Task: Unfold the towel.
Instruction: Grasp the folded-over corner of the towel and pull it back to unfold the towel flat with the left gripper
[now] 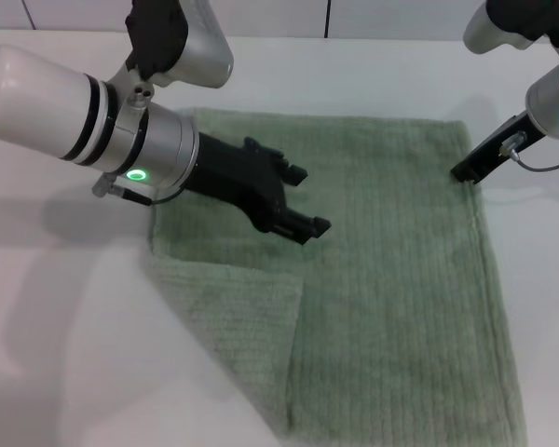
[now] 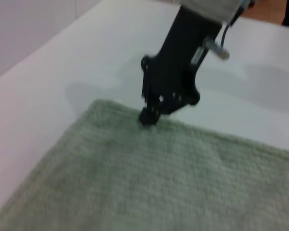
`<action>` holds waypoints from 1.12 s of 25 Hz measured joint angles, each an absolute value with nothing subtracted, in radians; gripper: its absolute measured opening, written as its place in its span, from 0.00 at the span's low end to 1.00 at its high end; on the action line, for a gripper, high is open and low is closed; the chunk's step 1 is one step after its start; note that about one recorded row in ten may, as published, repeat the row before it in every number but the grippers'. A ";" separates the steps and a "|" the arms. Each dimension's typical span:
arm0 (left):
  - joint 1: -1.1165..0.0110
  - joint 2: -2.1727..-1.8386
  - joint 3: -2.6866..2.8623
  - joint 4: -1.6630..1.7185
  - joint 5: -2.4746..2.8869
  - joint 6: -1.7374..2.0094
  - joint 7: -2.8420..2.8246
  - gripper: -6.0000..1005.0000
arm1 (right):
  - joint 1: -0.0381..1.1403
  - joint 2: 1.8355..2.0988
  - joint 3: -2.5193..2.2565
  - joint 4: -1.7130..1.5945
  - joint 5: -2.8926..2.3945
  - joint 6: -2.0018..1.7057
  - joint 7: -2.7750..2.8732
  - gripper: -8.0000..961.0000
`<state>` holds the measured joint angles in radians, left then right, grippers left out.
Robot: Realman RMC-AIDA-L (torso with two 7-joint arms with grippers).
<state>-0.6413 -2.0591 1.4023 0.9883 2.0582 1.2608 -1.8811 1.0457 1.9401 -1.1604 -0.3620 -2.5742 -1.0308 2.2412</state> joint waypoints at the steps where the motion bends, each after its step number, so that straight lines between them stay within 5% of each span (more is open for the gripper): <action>1: -0.642 -2.059 1.403 0.988 2.070 1.263 -1.888 0.73 | 1.046 1.940 -1.160 -0.362 -2.574 -1.031 2.241 0.01; 28: -0.676 -2.074 1.448 0.910 2.144 1.365 -1.960 0.72 | 1.047 1.937 -1.165 -0.360 -2.574 -1.032 2.241 0.01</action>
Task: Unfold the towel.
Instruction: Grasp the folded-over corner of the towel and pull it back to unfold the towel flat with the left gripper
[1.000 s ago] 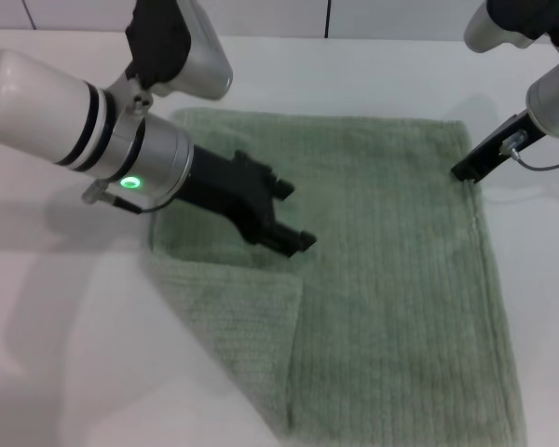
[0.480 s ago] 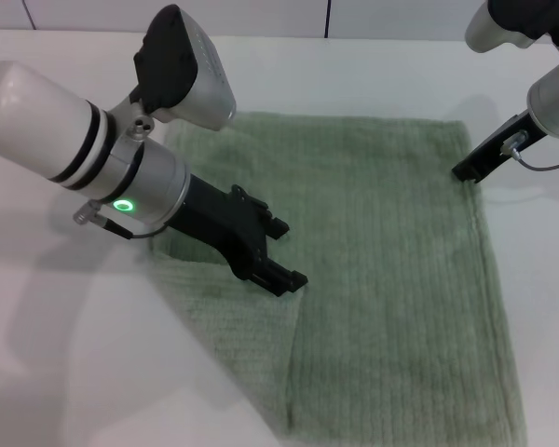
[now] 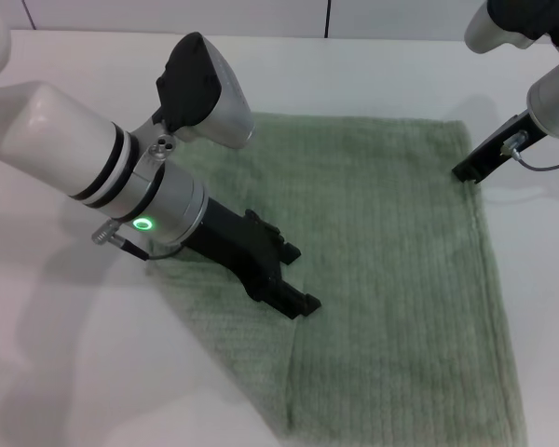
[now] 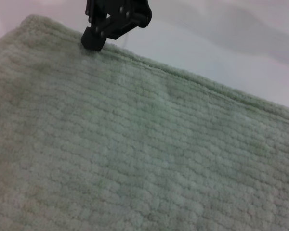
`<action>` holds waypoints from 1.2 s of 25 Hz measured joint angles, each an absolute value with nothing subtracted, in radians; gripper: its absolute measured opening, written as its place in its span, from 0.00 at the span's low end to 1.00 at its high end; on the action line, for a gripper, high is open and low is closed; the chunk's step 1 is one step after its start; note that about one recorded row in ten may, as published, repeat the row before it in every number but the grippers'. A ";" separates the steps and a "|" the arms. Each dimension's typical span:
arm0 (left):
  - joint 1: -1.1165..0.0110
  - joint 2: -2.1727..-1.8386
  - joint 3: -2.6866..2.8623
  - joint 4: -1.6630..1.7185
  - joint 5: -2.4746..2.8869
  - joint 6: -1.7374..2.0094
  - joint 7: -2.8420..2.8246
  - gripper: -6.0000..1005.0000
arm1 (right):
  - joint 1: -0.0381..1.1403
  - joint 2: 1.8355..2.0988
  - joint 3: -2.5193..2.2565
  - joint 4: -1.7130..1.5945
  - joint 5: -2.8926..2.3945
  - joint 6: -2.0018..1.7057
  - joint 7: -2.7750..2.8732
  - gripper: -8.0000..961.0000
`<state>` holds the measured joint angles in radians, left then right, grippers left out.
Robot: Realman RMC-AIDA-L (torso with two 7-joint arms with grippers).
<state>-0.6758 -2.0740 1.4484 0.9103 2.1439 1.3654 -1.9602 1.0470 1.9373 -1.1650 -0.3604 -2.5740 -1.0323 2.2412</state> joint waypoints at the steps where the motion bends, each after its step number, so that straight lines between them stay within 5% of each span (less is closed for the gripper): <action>1: -0.676 -2.074 1.453 0.910 2.141 1.365 -1.967 0.72 | 1.047 1.937 -1.165 -0.360 -2.574 -1.032 2.241 0.01; 30: -0.680 -2.069 1.496 0.882 2.145 1.325 -1.985 0.65 | 1.051 1.939 -1.167 -0.354 -2.574 -1.032 2.241 0.01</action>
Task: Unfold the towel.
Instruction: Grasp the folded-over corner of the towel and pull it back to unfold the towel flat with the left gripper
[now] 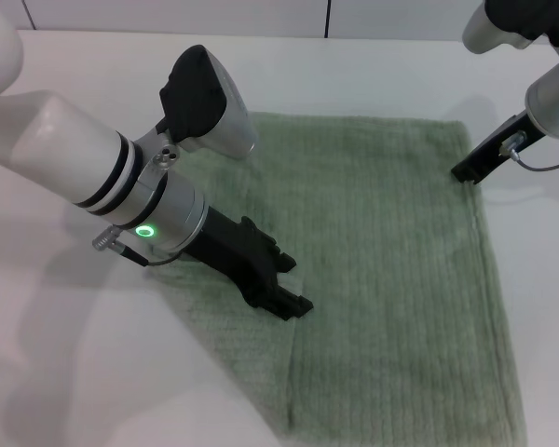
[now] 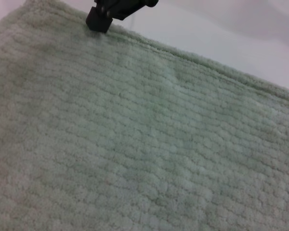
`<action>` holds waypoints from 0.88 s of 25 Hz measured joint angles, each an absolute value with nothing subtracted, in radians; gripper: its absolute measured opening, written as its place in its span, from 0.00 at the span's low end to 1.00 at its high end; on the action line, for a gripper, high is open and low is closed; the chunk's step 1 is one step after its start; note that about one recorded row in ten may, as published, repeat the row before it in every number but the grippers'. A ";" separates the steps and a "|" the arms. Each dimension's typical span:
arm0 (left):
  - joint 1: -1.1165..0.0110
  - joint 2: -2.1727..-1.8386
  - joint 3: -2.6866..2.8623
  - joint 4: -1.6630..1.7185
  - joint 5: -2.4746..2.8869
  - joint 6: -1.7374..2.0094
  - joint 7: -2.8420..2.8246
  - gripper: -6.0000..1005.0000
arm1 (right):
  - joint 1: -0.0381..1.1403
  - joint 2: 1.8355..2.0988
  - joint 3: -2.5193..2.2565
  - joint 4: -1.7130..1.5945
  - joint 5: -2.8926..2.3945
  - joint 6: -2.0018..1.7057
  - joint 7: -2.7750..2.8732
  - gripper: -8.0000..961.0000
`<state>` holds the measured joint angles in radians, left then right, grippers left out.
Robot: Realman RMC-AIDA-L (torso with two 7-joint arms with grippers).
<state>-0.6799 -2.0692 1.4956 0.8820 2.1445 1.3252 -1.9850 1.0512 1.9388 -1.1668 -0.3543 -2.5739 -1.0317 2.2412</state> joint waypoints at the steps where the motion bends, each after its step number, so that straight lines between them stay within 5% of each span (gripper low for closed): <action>1: -0.680 -2.069 1.496 0.882 2.145 1.325 -1.985 0.64 | 1.051 1.939 -1.167 -0.354 -2.574 -1.032 2.241 0.01; 22: -0.693 -2.071 1.505 0.886 2.180 1.337 -2.012 0.51 | 1.053 1.938 -1.167 -0.347 -2.575 -1.031 2.241 0.01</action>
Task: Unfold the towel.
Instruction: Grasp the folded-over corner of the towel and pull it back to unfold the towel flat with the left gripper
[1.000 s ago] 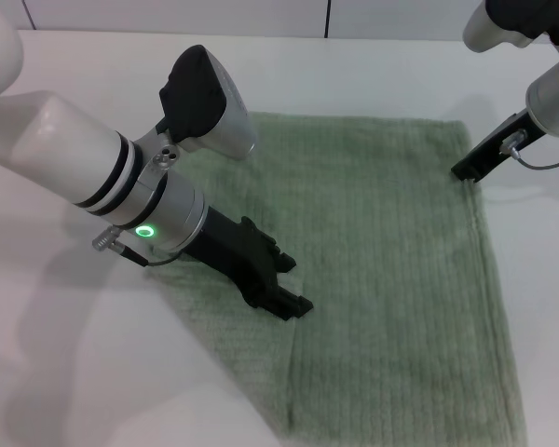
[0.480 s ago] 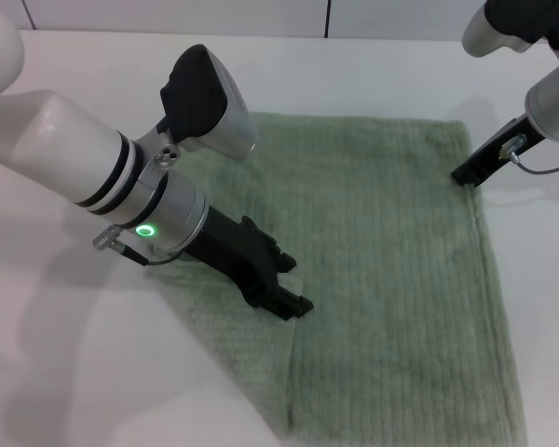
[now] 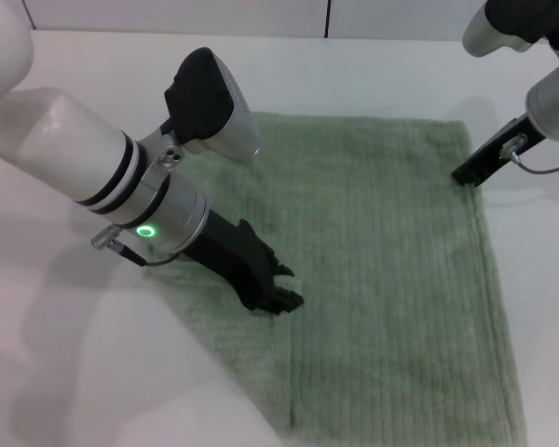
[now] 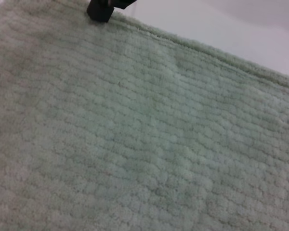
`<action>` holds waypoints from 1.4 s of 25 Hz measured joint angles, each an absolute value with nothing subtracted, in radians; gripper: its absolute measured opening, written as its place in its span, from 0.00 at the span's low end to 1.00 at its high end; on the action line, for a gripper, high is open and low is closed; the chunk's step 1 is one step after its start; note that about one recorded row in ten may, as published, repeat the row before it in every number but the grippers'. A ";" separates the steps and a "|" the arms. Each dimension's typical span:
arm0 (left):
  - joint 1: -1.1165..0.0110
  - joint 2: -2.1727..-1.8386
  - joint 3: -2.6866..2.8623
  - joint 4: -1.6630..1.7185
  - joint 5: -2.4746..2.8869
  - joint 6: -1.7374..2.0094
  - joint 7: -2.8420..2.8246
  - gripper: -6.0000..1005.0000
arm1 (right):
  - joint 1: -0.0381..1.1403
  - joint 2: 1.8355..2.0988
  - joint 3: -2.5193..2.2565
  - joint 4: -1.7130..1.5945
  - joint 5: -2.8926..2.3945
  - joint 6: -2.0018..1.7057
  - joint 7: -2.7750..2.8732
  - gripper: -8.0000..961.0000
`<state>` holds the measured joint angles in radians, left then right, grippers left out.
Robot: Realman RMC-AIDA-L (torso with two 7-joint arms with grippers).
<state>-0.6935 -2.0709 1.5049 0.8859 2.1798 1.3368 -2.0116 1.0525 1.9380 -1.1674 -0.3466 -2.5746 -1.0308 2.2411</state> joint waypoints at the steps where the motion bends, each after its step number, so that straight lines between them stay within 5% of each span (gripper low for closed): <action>1: -0.693 -2.071 1.505 0.887 2.179 1.338 -2.012 0.47 | 1.053 1.938 -1.167 -0.347 -2.576 -1.031 2.241 0.01; 5: -0.693 -2.070 1.498 0.891 2.176 1.351 -2.012 0.28 | 1.055 1.938 -1.167 -0.347 -2.585 -1.031 2.241 0.01; 13: -0.697 -2.067 1.472 0.903 2.173 1.396 -2.013 0.08 | 1.055 1.938 -1.169 -0.347 -2.585 -1.031 2.241 0.01; 35: -0.749 -2.031 1.119 0.908 2.289 1.806 -1.985 0.05 | 1.060 1.942 -1.169 -0.341 -2.585 -1.030 2.239 0.01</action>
